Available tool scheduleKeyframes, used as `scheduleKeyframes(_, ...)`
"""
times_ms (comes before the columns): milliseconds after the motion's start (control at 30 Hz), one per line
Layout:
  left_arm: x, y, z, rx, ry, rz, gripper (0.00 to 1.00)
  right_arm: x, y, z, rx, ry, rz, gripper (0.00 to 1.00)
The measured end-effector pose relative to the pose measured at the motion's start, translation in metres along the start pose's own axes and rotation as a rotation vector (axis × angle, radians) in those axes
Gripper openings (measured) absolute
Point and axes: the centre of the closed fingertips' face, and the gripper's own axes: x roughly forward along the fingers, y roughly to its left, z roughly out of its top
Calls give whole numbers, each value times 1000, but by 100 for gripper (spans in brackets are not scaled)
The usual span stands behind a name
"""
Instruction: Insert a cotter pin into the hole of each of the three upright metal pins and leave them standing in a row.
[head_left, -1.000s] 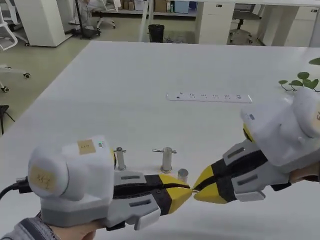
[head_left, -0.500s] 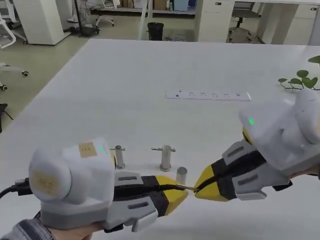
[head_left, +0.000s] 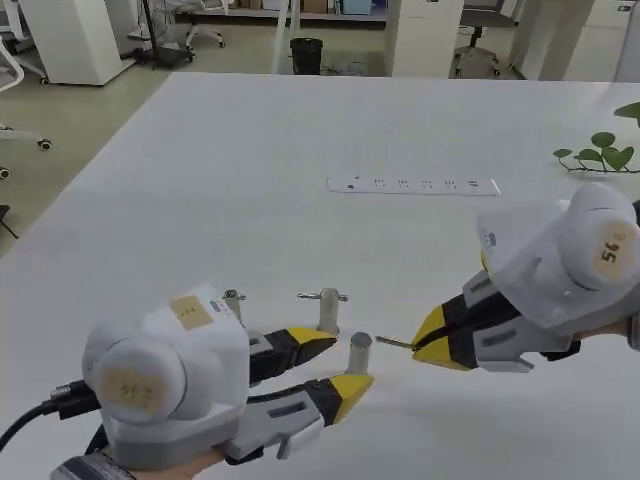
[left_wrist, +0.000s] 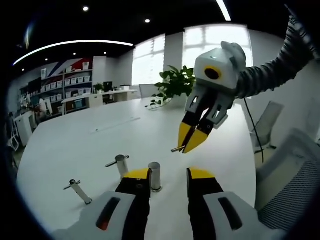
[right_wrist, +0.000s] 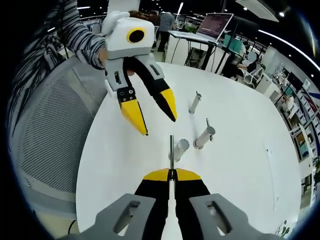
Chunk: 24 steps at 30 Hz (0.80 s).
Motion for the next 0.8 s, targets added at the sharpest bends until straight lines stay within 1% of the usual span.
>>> scheduleKeyframes(67,3,5,0,-1,-3,34,26,2,-2,-4,-4,11,-3,0)
scheduleKeyframes(133,6,8,-1,0,-1,52,26,4,-5,-8,-7,26,-10,0)
scheduleKeyframes(167,8,10,-3,-4,3,68,26,5,-7,-10,-9,35,-13,0)
scheduleKeyframes(333,18,16,-12,-15,27,105,26,12,-13,-20,-33,70,-22,0)
scheduleKeyframes(400,21,17,-15,-10,35,116,26,15,-14,-22,-31,73,-20,0)
scheduleKeyframes(433,23,18,-17,-5,44,122,26,17,-15,-24,-40,84,-21,0)
scheduleKeyframes(533,29,19,-22,-10,56,132,25,22,-18,-28,-45,95,-23,0)
scheduleKeyframes(600,32,20,-26,9,75,144,24,26,-20,-29,-42,96,-20,0)
scheduleKeyframes(800,40,21,-33,-6,93,150,22,31,-20,-29,-51,97,-9,0)
